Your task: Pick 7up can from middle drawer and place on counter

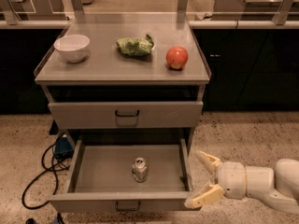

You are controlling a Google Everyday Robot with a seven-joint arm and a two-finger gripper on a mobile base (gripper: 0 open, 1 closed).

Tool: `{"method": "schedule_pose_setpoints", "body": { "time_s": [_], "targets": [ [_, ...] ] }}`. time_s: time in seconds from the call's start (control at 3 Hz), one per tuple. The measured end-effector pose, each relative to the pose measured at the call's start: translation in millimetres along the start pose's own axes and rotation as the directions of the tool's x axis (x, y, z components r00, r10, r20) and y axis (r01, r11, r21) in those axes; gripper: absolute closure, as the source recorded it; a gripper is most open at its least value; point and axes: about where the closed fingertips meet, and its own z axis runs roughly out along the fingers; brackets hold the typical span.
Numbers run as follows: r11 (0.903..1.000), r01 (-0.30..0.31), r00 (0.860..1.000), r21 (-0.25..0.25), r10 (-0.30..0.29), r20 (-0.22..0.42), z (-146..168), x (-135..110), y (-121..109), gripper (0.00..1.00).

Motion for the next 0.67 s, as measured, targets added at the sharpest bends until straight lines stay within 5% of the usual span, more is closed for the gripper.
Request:
{"method": "schedule_pose_setpoints", "body": {
  "time_s": [0.33, 0.67],
  "targets": [
    [0.9950, 0.026, 0.997, 0.097, -0.033, 0.063, 35.9, -6.3, -27.3, 0.00],
    [0.9742, 0.028, 0.986, 0.224, -0.064, 0.152, 57.8, -23.1, -62.8, 0.00]
  ]
}}
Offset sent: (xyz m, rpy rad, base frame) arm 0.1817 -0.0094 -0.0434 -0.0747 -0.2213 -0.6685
